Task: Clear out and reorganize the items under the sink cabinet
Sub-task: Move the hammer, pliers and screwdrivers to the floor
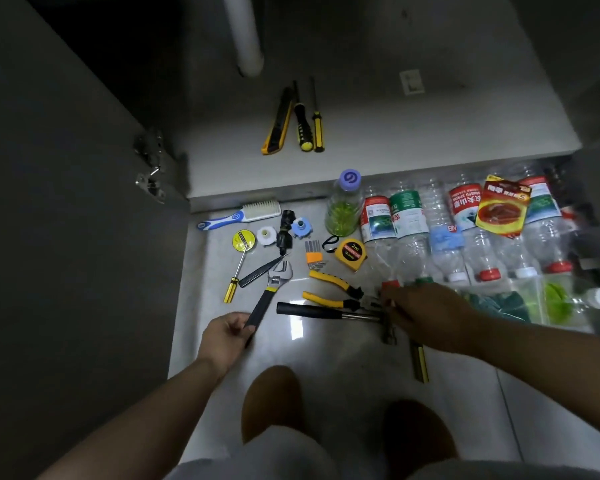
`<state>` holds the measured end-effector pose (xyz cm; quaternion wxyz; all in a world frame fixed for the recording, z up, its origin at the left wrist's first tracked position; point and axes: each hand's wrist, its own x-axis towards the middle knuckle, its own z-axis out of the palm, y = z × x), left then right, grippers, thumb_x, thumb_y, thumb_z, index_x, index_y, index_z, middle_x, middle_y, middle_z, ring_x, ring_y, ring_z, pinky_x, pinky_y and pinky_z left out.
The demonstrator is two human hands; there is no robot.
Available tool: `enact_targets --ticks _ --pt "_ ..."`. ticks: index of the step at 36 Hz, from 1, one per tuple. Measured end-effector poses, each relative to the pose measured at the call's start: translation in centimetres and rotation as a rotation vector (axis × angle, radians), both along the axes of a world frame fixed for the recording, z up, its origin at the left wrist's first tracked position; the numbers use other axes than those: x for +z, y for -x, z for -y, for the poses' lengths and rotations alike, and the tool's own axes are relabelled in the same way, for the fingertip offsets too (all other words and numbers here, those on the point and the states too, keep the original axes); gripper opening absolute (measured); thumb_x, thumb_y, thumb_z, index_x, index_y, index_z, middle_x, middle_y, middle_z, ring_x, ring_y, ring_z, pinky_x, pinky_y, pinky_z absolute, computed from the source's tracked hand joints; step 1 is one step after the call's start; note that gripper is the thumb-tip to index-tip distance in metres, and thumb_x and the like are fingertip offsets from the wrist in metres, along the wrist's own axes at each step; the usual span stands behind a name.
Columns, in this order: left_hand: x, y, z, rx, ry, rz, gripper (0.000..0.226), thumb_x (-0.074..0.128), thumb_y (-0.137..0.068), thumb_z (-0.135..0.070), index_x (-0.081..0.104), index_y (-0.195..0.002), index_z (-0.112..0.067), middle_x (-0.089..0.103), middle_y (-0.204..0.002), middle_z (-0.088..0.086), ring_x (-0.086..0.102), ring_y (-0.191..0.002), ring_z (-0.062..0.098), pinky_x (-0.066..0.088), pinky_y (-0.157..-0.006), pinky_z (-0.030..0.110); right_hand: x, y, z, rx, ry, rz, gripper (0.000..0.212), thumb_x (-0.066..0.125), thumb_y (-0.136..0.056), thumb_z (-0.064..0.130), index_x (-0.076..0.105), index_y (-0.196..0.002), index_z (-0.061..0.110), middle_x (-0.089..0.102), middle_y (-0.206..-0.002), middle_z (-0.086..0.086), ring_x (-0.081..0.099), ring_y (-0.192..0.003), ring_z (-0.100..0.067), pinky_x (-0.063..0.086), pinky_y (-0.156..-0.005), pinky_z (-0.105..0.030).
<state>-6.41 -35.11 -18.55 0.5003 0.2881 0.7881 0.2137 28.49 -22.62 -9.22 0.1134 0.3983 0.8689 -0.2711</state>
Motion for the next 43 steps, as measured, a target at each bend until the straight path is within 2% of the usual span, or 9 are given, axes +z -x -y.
enact_targets --ticks 7,15,18,22,26,31,34,39,43 --pt "0.8 -0.5 -2.1 -0.306 -0.052 -0.332 0.035 0.07 -0.086 -0.009 0.065 -0.115 -0.028 0.066 -0.105 -0.009 0.063 -0.096 0.012 0.042 -0.082 0.019 2.2 1.7 -3.6 0.054 -0.094 0.005 0.011 0.047 -0.101 0.034 0.052 -0.105 0.025 0.067 -0.085 0.001 0.063 -0.071 -0.015 0.056 -0.068 -0.039" --pt "6.0 -2.4 -10.5 -0.212 -0.27 -0.396 0.01 0.059 -0.095 -0.025 0.059 -0.104 -0.03 0.066 -0.082 -0.009 0.065 -0.084 0.019 0.054 -0.077 0.034 5.0 4.0 -8.1 -0.037 -0.233 -0.119 0.007 0.047 -0.098 0.026 0.053 -0.095 0.023 0.054 -0.068 0.006 0.054 -0.059 -0.019 0.035 -0.051 -0.028" --pt "8.3 -2.8 -15.1 -0.155 -0.423 -0.418 0.01 0.056 -0.098 -0.022 0.059 -0.106 -0.026 0.064 -0.082 -0.007 0.064 -0.08 0.018 0.053 -0.073 0.036 6.3 5.3 -10.9 -0.13 -0.28 -0.179 0.011 0.046 -0.099 0.026 0.054 -0.093 0.022 0.055 -0.065 0.004 0.053 -0.057 -0.017 0.042 -0.051 -0.031" --pt "10.2 -2.6 -20.8 -0.147 -0.552 -0.483 0.018 0.06 -0.095 -0.015 0.059 -0.112 -0.021 0.058 -0.107 0.002 0.061 -0.094 0.02 0.054 -0.085 0.037 7.3 7.0 -15.9 -0.269 -0.311 -0.251 0.007 0.054 -0.094 0.023 0.058 -0.097 0.028 0.062 -0.077 0.006 0.056 -0.07 -0.018 0.044 -0.06 -0.031" --pt "10.7 -2.0 -25.5 -0.25 -0.459 -0.562 0.048 0.063 -0.092 -0.02 0.05 -0.138 -0.027 0.048 -0.129 0.007 0.054 -0.118 0.028 0.05 -0.099 0.042 7.3 9.0 -20.8 -0.369 -0.12 -0.282 0.014 0.057 -0.096 0.021 0.062 -0.104 0.032 0.067 -0.09 0.012 0.063 -0.083 -0.01 0.044 -0.066 -0.024" --pt "9.8 -2.1 -29.4 -0.318 -0.361 -0.661 0.056 0.066 -0.091 -0.033 0.045 -0.142 -0.026 0.049 -0.138 0.01 0.045 -0.129 0.034 0.042 -0.102 0.046 5.6 12.6 -23.8 -0.403 0.161 -0.303 0.036 0.055 -0.099 0.01 0.06 -0.133 0.017 0.063 -0.136 -0.005 0.059 -0.125 -0.019 0.044 -0.108 -0.031" --pt "9.5 -2.4 -30.8 -0.248 -0.338 -0.72 0.044 0.068 -0.089 -0.042 0.054 -0.126 -0.022 0.056 -0.127 0.007 0.048 -0.122 0.033 0.041 -0.095 0.045 4.2 14.5 -24.5 -0.349 0.121 -0.262 0.042 0.053 -0.095 0.004 0.061 -0.136 0.014 0.057 -0.143 -0.006 0.055 -0.129 -0.02 0.039 -0.1 -0.018" --pt "8.7 -2.1 -32.1 -0.231 -0.362 -0.663 0.027 0.069 -0.089 -0.033 0.067 -0.11 -0.015 0.062 -0.115 0.009 0.058 -0.11 0.032 0.051 -0.093 0.042 2.5 16.1 -25.4 -0.351 -0.014 -0.181 0.029 0.06 -0.091 0.013 0.066 -0.119 0.018 0.068 -0.111 -0.007 0.063 -0.102 -0.024 0.049 -0.085 -0.029" --pt "8.3 -1.8 -32.0 -0.194 -0.363 -0.605 0.023 0.066 -0.09 -0.025 0.07 -0.11 -0.015 0.065 -0.114 0.01 0.06 -0.109 0.031 0.053 -0.093 0.042 2.3 16.1 -25.7 -0.293 -0.13 -0.1 0.017 0.059 -0.093 0.02 0.066 -0.108 0.018 0.067 -0.109 -0.007 0.06 -0.1 -0.026 0.045 -0.08 -0.029"
